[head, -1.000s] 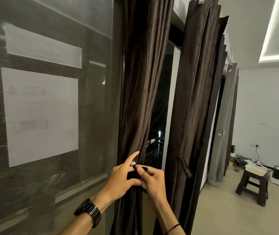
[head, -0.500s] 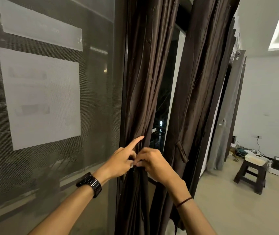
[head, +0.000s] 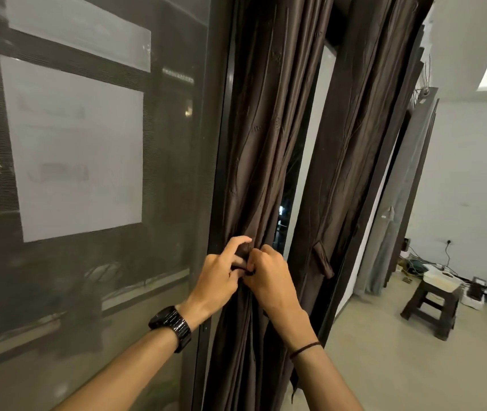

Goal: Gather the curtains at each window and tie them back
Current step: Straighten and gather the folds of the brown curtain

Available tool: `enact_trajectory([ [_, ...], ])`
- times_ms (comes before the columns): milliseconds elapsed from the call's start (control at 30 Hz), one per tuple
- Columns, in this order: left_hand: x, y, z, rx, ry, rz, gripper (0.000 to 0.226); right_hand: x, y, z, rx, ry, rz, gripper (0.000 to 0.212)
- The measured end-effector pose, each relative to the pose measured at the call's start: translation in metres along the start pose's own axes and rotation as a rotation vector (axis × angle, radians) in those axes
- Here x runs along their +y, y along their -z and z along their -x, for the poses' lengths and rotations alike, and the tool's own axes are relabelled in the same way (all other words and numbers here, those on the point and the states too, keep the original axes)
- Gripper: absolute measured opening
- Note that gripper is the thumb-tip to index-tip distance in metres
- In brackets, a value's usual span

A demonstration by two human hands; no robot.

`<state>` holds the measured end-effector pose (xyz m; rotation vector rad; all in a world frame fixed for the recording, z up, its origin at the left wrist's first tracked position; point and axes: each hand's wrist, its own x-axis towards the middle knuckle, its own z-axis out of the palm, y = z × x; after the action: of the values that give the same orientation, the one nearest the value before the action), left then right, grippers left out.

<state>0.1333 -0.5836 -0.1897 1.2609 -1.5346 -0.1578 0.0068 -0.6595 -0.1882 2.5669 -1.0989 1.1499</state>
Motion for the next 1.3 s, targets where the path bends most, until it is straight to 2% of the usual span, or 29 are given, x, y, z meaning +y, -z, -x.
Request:
enact_trajectory([
  [100,0.001,0.0,0.0,0.108,0.018,-0.005,0.056,-0.003,-0.012,0.018,0.213,0.073,0.034,0.023],
  [167,0.002,0.002,-0.002,0.115,0.037,0.018,0.043,0.004,-0.02,0.031,0.351,0.137,0.063,0.02],
  [233,0.004,0.002,-0.002,0.114,0.058,0.041,0.031,0.011,-0.026,0.036,0.443,0.122,0.042,0.022],
  [300,0.007,0.001,-0.004,0.126,0.09,0.049,0.026,0.015,-0.029,0.036,0.503,0.09,0.019,0.032],
  [367,0.011,0.002,-0.01,0.11,0.118,0.043,0.023,0.011,-0.028,0.036,0.535,0.086,-0.003,0.032],
  [500,0.014,0.007,-0.018,-0.007,0.142,-0.011,0.022,0.01,-0.025,0.035,0.605,0.06,0.0,0.033],
  [600,0.011,0.009,-0.016,-0.036,0.185,0.055,0.02,0.015,-0.028,0.036,0.578,0.045,0.103,0.039],
  [733,0.01,0.008,-0.011,-0.023,0.221,0.094,0.028,0.013,-0.028,0.044,0.518,0.066,0.139,0.036],
  [767,0.011,0.008,-0.009,0.0,0.2,0.057,0.028,0.011,-0.028,0.046,0.493,0.066,0.139,0.036],
  [867,0.012,0.012,-0.005,0.094,0.024,-0.3,0.025,0.011,-0.03,0.05,0.381,0.039,0.149,0.037],
  [933,0.009,0.017,-0.004,0.153,-0.076,-0.447,0.023,0.009,-0.03,0.053,0.344,0.042,0.183,0.04],
  [1067,0.005,0.03,-0.006,0.204,-0.087,-0.383,0.021,0.01,-0.024,0.056,0.311,0.063,0.22,0.04],
  [1167,0.002,0.051,-0.006,0.293,-0.032,-0.318,0.018,0.018,-0.03,0.068,0.253,0.05,0.256,0.039],
  [1300,-0.009,0.063,-0.002,0.359,-0.055,-0.38,0.02,0.014,-0.037,0.068,0.204,0.031,0.244,0.039],
])
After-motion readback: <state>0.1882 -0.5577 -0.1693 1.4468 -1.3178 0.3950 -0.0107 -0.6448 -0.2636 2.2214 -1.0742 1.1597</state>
